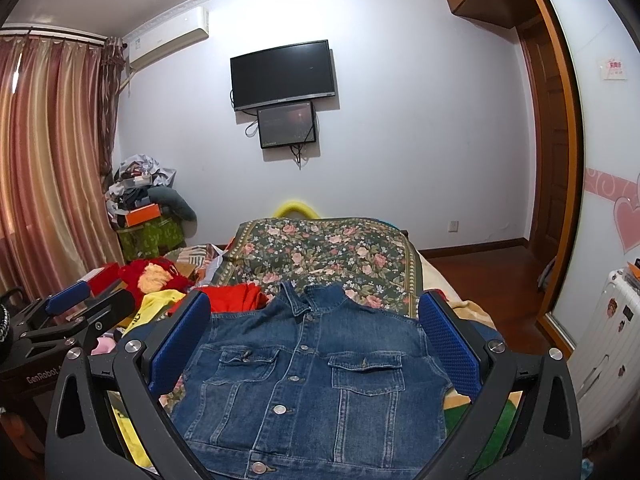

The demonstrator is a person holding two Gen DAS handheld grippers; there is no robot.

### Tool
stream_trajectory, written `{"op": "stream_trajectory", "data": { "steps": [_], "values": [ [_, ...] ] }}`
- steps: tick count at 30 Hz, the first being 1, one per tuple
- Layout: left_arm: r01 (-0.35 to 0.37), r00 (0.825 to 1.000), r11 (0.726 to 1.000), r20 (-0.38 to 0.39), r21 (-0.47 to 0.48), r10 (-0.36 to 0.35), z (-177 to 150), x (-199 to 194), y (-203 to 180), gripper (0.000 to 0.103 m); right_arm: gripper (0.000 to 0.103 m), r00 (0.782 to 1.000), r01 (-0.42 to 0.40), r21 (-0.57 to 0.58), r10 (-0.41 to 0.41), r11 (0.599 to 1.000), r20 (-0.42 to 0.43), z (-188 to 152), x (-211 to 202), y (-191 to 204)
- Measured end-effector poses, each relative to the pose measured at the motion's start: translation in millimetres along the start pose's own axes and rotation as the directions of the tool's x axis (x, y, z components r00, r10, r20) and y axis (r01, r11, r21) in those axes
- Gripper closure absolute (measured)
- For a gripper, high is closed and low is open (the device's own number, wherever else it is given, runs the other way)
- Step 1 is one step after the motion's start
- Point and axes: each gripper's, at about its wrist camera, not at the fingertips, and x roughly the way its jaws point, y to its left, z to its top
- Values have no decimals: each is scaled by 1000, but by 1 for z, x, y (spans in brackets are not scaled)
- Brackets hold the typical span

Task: Fold large clothes
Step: 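Grasp the denim jacket's sleeve with the left gripper and lift it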

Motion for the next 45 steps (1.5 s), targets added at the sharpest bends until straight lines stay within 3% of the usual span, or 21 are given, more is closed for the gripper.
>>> {"op": "stream_trajectory", "data": {
  "steps": [9, 16, 22, 26, 30, 32, 36, 39, 42, 45],
  "values": [
    [-61, 998, 998, -27, -24, 60, 0, 22, 32, 0, 0, 998, 12, -4, -12, 1000, -57, -2, 24, 5],
    [-193, 978, 979, -99, -69, 186, -9, 53, 90, 0, 0, 990, 11, -17, -13, 1000, -140, -9, 60, 12],
    [-345, 926, 933, -200, -104, 320, -30, 86, 153, 0, 0, 969, 8, -29, -15, 1000, -248, -16, 104, 19],
    [-438, 875, 890, -286, -126, 390, -52, 111, 202, 0, 0, 942, 15, -35, -26, 999, -334, -27, 134, 23],
    [-493, 839, 849, -364, -191, 405, -78, 122, 249, 0, 0, 896, 31, -54, -52, 998, -441, -47, 169, 28],
    [-531, 811, 815, -419, -233, 409, -94, 125, 276, 0, 0, 871, 44, -66, -71, 997, -486, -54, 182, 31],
    [-558, 781, 762, -518, -328, 349, -126, 129, 323, 0, 0, 817, 71, -105, -119, 992, -564, -69, 206, 35],
    [-528, 798, 723, -552, -446, 242, -150, 132, 352, 0, 0, 795, 78, -124, -137, 989, -591, -75, 221, 36],
    [-469, 837, 631, -539, -619, 93, -175, 133, 382, 3, 0, 782, 91, -112, -141, 989, -607, -78, 230, 34],
    [-424, 866, 543, -501, -725, 7, -191, 134, 404, 6, 0, 782, 90, -92, -127, 992, -609, -79, 236, 34]
  ]
}}
